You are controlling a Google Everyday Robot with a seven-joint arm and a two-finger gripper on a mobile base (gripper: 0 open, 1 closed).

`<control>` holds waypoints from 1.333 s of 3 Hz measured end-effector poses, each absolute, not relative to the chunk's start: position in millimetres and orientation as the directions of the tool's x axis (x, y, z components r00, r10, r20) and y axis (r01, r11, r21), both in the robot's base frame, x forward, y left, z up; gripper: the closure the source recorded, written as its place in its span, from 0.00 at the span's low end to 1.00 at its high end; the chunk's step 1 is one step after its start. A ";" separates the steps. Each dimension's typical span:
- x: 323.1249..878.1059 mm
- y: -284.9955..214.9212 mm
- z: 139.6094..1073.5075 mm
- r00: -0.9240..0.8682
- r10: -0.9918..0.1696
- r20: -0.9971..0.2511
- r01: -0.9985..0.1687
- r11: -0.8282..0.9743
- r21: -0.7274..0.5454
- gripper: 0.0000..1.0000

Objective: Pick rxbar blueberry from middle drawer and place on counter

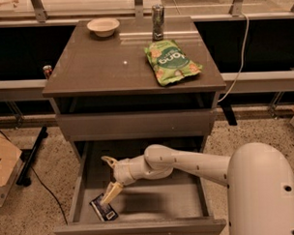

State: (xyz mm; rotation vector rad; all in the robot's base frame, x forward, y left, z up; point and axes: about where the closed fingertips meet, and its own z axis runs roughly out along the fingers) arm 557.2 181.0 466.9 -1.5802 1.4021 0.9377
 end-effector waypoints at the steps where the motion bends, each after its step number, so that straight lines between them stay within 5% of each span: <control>1: 551.3 185.2 446.7 0.120 -0.418 -0.900 -0.992 -0.092 -0.089 0.00; 4: 516.9 204.3 379.8 0.110 -0.470 -0.876 -0.989 -0.137 -0.051 0.00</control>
Offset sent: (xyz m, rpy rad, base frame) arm -0.0222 0.0168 -0.0758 -0.0669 0.0235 0.0570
